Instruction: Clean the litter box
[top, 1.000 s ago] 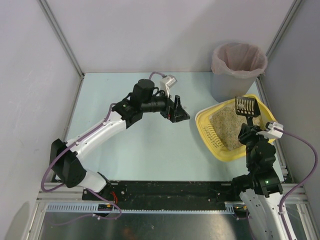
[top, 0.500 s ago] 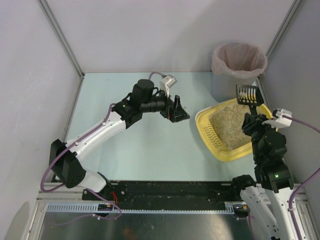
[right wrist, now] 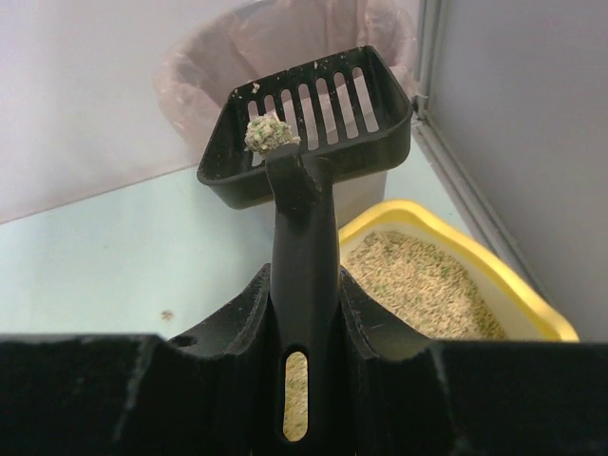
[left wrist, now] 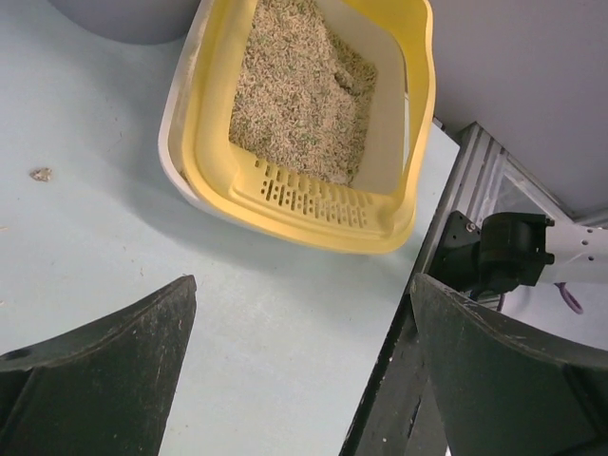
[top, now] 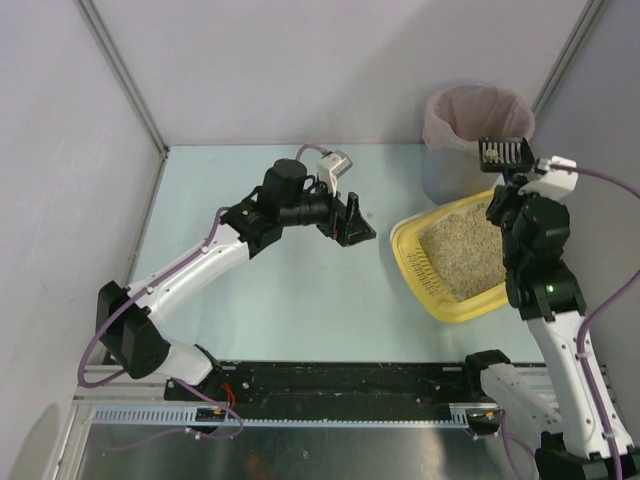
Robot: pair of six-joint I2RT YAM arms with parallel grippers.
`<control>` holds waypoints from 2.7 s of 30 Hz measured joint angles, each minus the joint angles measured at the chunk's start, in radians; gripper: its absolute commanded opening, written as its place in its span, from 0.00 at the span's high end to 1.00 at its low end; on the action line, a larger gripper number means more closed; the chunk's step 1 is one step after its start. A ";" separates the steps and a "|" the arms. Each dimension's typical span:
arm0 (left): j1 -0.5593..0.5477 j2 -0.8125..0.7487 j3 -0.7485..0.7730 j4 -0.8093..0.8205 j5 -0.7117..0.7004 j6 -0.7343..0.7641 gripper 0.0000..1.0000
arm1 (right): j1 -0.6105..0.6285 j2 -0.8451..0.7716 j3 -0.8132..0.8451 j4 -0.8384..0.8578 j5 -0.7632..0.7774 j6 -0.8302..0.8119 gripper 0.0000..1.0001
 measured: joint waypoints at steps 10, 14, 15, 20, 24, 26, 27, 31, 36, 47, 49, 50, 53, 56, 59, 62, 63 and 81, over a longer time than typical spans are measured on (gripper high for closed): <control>0.000 -0.003 0.000 -0.028 -0.021 0.021 0.01 | -0.180 0.316 0.140 0.146 -0.132 -0.141 1.00; 0.000 -0.009 0.000 -0.029 -0.023 0.026 0.01 | -0.254 0.384 0.174 0.209 -0.263 -0.218 1.00; 0.000 -0.010 0.000 -0.029 -0.022 0.026 0.01 | -0.269 0.399 0.187 0.222 -0.295 -0.239 1.00; 0.000 -0.011 0.000 -0.029 -0.022 0.026 0.01 | -0.290 0.455 0.220 0.298 -0.386 -0.362 1.00; 0.000 -0.011 0.000 -0.029 -0.021 0.026 0.01 | -0.290 0.461 0.221 0.343 -0.401 -0.474 1.00; 0.000 -0.012 0.000 -0.029 -0.020 0.026 0.01 | -0.290 0.461 0.225 0.360 -0.396 -0.526 1.00; 0.000 -0.012 0.000 -0.029 -0.016 0.025 0.01 | -0.290 0.462 0.226 0.370 -0.393 -0.559 1.00; 0.000 -0.012 0.000 -0.029 -0.009 0.025 0.01 | -0.271 0.478 0.234 0.394 -0.354 -0.708 1.00; 0.000 -0.012 0.000 -0.029 0.006 0.023 0.01 | -0.181 0.548 0.240 0.401 -0.237 -0.958 1.00; 0.000 -0.011 0.000 -0.029 0.021 0.017 0.01 | -0.100 0.665 0.240 0.427 -0.056 -1.376 1.00; 0.000 -0.011 0.000 -0.029 0.021 0.017 0.01 | -0.090 0.679 0.240 0.456 -0.027 -1.452 1.00; 0.000 -0.011 0.000 -0.029 0.021 0.017 0.01 | -0.085 0.689 0.240 0.475 -0.012 -1.492 1.00; 0.000 -0.011 0.000 -0.029 0.021 0.017 0.01 | -0.077 0.719 0.240 0.515 0.019 -1.588 1.00; 0.000 -0.011 0.000 -0.029 0.022 0.016 0.01 | -0.075 0.737 0.240 0.529 0.029 -1.652 1.00; 0.000 -0.011 0.000 -0.029 0.023 0.016 0.01 | -0.070 0.743 0.240 0.542 0.039 -1.703 0.98; 0.000 -0.011 0.000 -0.029 0.025 0.016 0.01 | -0.064 0.743 0.238 0.584 0.041 -1.763 0.99; 0.000 -0.011 0.000 -0.029 0.027 0.016 0.01 | -0.062 0.743 0.237 0.598 0.040 -1.783 1.00; 0.000 -0.011 0.000 -0.029 0.048 0.008 0.01 | -0.061 0.696 0.152 0.649 -0.074 -1.799 1.00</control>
